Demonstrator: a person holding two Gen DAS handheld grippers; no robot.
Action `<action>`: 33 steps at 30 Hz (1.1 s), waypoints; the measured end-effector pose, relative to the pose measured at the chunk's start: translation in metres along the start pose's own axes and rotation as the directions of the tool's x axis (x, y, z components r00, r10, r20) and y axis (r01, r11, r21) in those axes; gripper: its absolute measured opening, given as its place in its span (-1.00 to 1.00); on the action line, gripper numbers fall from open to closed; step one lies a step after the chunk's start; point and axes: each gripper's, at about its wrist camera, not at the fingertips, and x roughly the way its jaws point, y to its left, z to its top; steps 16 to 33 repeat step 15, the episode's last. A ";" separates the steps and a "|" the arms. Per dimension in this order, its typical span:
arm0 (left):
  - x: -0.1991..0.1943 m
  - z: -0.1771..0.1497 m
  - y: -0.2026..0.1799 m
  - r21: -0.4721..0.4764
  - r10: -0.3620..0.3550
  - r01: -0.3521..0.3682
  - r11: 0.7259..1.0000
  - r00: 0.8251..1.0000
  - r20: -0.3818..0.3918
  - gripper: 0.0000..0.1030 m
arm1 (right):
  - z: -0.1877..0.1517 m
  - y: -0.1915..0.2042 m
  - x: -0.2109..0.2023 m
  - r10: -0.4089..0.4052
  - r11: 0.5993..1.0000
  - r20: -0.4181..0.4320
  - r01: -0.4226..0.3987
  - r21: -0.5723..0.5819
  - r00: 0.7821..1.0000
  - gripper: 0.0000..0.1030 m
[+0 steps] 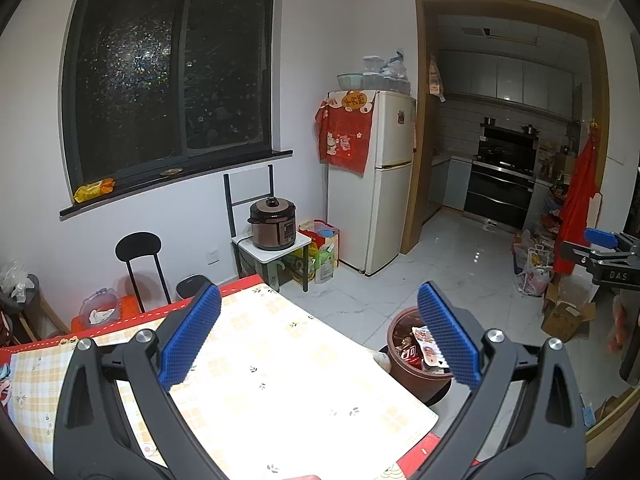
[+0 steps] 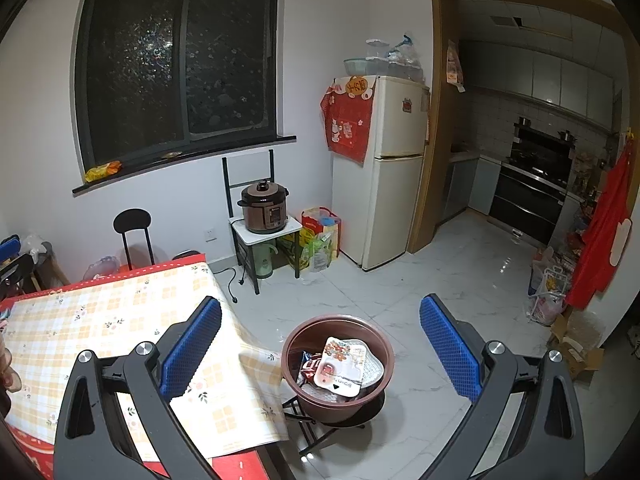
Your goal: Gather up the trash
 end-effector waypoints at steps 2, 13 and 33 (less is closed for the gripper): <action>0.001 0.000 -0.003 0.002 -0.002 0.002 1.000 1.000 0.000 0.89 | 0.000 -0.002 0.000 -0.003 1.000 -0.001 0.003 0.001 1.000 0.90; 0.001 0.000 -0.001 0.000 0.001 -0.001 1.000 1.000 -0.003 0.89 | -0.003 -0.004 -0.001 -0.009 1.000 -0.012 0.009 0.012 1.000 0.90; -0.001 -0.003 -0.001 0.000 -0.001 0.001 1.000 1.000 -0.005 0.89 | -0.006 -0.003 -0.002 -0.012 1.000 -0.014 0.012 0.017 1.000 0.90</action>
